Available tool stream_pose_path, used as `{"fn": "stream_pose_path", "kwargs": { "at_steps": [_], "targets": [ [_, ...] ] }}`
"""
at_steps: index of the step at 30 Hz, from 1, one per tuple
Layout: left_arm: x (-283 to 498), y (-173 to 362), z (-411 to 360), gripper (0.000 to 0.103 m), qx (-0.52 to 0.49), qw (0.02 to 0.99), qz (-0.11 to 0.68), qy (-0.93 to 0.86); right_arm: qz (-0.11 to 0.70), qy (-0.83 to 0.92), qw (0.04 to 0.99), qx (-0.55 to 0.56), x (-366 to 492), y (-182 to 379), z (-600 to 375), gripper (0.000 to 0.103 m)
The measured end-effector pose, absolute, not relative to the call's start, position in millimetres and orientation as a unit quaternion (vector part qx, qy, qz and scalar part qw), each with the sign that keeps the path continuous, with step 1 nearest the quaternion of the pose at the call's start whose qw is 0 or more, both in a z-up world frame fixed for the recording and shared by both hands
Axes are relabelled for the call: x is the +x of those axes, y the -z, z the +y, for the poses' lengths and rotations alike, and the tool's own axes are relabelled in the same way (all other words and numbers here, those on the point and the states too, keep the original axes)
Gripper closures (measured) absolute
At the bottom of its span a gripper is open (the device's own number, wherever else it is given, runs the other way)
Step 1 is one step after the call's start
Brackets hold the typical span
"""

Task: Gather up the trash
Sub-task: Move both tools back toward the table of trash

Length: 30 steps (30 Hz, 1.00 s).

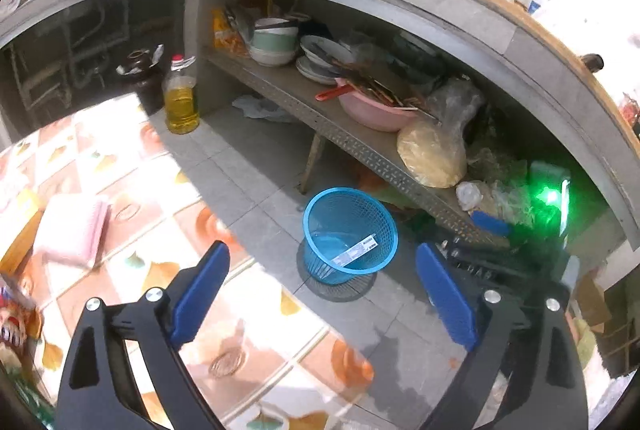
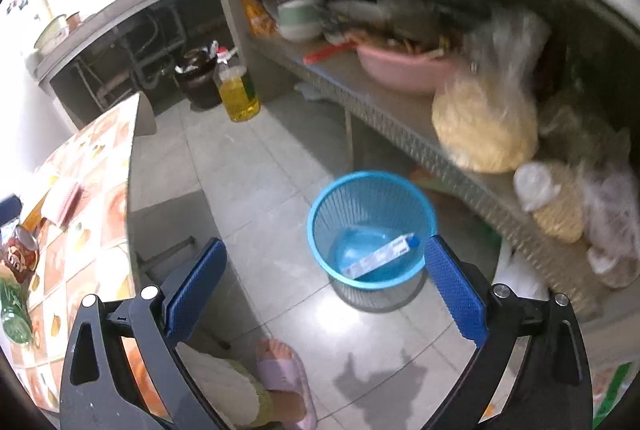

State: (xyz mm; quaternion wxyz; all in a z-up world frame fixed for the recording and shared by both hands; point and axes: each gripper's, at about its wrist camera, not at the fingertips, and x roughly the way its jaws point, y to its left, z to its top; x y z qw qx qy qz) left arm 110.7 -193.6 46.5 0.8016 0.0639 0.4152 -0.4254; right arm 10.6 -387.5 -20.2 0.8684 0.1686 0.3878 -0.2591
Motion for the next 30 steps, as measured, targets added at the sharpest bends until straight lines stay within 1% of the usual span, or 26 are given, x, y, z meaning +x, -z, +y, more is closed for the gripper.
{"fn": "stream_pose_path", "kwargs": {
  "at_steps": [3, 6, 11, 18, 22, 30],
  "targets": [
    [107, -48, -169, 0.009, 0.039, 0.813, 0.411, 0.411, 0.376, 0.269, 0.875, 0.139, 11, 10, -375, 0.008],
    [103, -52, -144, 0.007, 0.021, 0.834, 0.39, 0.39, 0.368, 0.264, 0.884, 0.114, 14, 2, -361, 0.008],
    [99, -57, -115, 0.006, 0.012, 0.853, 0.373, 0.364, 0.36, 0.257, 0.894, 0.07, 20, -14, -335, 0.008],
    [97, -62, -76, 0.006, -0.027, 0.855, 0.373, 0.358, 0.346, 0.208, 0.913, 0.056, 28, -30, -301, 0.008],
    [96, -62, -63, 0.006, -0.039, 0.855, 0.366, 0.365, 0.351, 0.182, 0.917, 0.047, 34, -33, -284, 0.008],
    [99, -53, -38, 0.006, -0.085, 0.85, 0.378, 0.358, 0.356, 0.148, 0.923, 0.018, 45, -34, -252, 0.008]
  ]
}}
